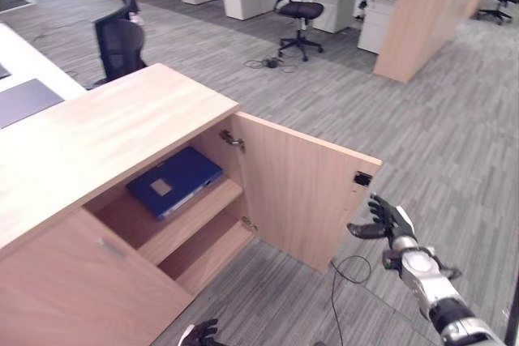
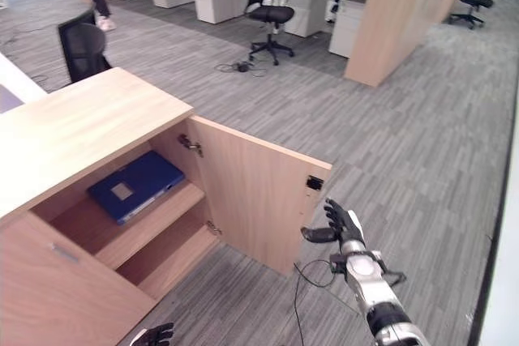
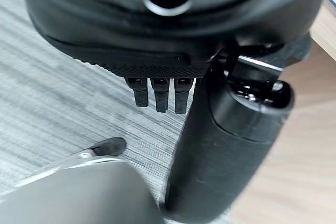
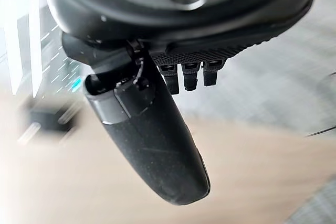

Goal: Put the empty folder in the office cabinet

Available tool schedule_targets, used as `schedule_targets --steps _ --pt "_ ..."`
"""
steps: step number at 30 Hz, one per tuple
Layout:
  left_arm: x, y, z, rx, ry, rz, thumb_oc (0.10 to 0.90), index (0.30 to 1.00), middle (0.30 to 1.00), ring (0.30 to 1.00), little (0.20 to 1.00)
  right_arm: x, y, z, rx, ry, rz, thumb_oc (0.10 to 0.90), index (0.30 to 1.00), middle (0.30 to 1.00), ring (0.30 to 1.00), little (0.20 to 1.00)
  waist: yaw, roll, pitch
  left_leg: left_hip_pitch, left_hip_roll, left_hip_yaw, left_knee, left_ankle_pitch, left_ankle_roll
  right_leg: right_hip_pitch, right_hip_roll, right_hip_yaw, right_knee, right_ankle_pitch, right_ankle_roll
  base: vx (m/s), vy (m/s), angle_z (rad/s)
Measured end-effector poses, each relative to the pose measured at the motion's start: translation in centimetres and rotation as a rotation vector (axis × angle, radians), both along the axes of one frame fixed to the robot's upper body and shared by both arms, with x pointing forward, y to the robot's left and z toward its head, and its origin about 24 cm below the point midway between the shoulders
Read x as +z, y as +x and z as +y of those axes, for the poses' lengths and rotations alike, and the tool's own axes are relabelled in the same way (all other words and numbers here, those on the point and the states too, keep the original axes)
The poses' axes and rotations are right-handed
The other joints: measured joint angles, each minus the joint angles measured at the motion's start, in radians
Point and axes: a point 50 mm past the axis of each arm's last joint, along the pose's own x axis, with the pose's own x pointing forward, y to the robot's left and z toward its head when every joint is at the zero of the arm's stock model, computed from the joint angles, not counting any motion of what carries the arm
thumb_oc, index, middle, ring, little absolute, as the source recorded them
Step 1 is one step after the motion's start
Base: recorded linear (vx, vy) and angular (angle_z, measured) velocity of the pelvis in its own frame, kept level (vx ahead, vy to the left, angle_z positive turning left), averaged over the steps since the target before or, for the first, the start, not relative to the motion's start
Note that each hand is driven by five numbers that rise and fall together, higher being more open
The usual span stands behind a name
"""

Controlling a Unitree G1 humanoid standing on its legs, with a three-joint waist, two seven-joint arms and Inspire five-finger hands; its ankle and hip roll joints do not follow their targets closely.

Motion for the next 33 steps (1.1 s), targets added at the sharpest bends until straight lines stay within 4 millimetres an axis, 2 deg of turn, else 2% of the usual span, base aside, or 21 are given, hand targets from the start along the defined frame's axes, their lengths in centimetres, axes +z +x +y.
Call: schedule_targets --steps 3,7,9,12,20,23,26,30,31,33 --pt "0.1 0.1 0.0 0.007 -0.003 -0.010 0.800 0.900 0.900 0.900 0.900 0.0 -0.1 -0.3 0.004 -0.004 0.012 0.800 0.900 0.900 0.900 0.900 -0.004 0.001 -0.001 0.001 -0.002 -0.003 0.001 0.006 0.003 0.001 -0.001 -0.001 0.000 0.002 -0.003 0.00 0.000 0.04" --pt "0.1 0.4 0.0 0.004 -0.003 -0.016 0.800 0.900 0.900 0.900 0.900 -0.8 -0.6 0.3 0.052 -0.003 0.045 0.800 0.900 0.900 0.900 0.900 -0.009 0.005 -0.003 0.001 0.003 -0.002 0.001 0.007 0.002 -0.001 0.003 0.000 0.000 0.005 -0.005 -0.01 0.031 -0.03" --pt "0.0 -0.1 -0.1 0.025 -0.007 -0.008 0.800 0.900 0.900 0.900 0.900 -1.2 -0.5 1.3 0.027 -0.003 0.070 0.800 0.900 0.900 0.900 0.900 0.013 0.003 -0.007 -0.009 0.006 -0.023 0.004 -0.002 -0.004 0.004 0.004 -0.026 0.004 0.009 -0.007 0.01 0.068 0.07" --pt "-0.1 -0.5 0.1 0.049 -0.007 0.003 0.800 0.900 0.900 0.900 0.900 -1.3 -0.8 0.4 -0.004 -0.032 0.091 0.800 0.900 0.900 0.900 0.900 0.009 -0.012 -0.013 -0.018 0.009 -0.049 0.000 0.011 -0.009 0.003 0.009 -0.045 -0.001 0.006 -0.010 0.01 0.036 0.29" --pt "-0.1 -0.4 0.1 0.049 -0.002 0.000 0.800 0.900 0.900 0.900 0.900 -1.7 -0.9 1.4 0.031 -0.024 0.105 0.800 0.900 0.900 0.900 0.900 0.004 -0.007 -0.016 -0.021 0.017 -0.058 0.000 0.022 -0.012 0.006 0.016 -0.053 -0.001 0.010 -0.014 -0.01 -0.001 0.01" --pt "-0.1 -0.4 0.1 0.054 0.000 -0.002 0.800 0.900 0.900 0.900 0.900 -1.7 -1.6 1.3 0.052 -0.019 0.099 0.800 0.900 0.900 0.900 0.900 -0.002 -0.005 -0.017 -0.034 0.021 -0.077 0.000 0.025 -0.007 0.002 0.021 -0.061 -0.001 0.010 -0.015 -0.02 -0.014 0.14" --pt "-0.1 -0.7 0.1 0.062 -0.002 0.002 0.800 0.900 0.900 0.900 0.900 -1.5 -2.9 1.2 0.111 -0.024 0.092 0.800 0.900 0.900 0.900 0.900 -0.002 0.000 -0.018 -0.037 0.028 -0.080 0.000 0.040 -0.019 0.001 0.030 -0.064 -0.001 0.014 -0.020 -0.07 -0.028 0.03" --pt "0.0 -0.6 0.0 0.061 -0.005 -0.009 0.800 0.900 0.900 0.900 0.900 -1.2 -5.3 1.1 0.262 -0.076 0.116 0.800 0.900 0.900 0.900 0.900 -0.005 0.014 -0.021 -0.056 0.032 -0.111 0.000 0.042 -0.014 -0.001 0.032 -0.094 -0.001 0.013 -0.022 -0.05 -0.053 0.20" --pt "0.0 -0.5 0.1 0.061 -0.002 -0.011 0.800 0.900 0.900 0.900 0.900 -1.0 -5.7 1.3 0.363 -0.080 0.136 0.800 0.900 0.900 0.900 0.900 -0.007 0.018 -0.021 -0.062 0.038 -0.125 0.000 0.045 -0.016 -0.001 0.039 -0.109 -0.001 0.013 -0.024 -0.08 -0.074 0.31" --pt "0.0 -0.5 0.0 0.054 -0.003 -0.012 0.800 0.900 0.900 0.900 0.900 -1.1 -6.0 2.4 0.440 -0.068 0.147 0.800 0.900 0.900 0.900 0.900 -0.001 0.023 -0.021 -0.075 0.042 -0.140 0.000 0.045 -0.017 -0.004 0.047 -0.117 -0.001 0.014 -0.025 -0.08 -0.064 0.22"
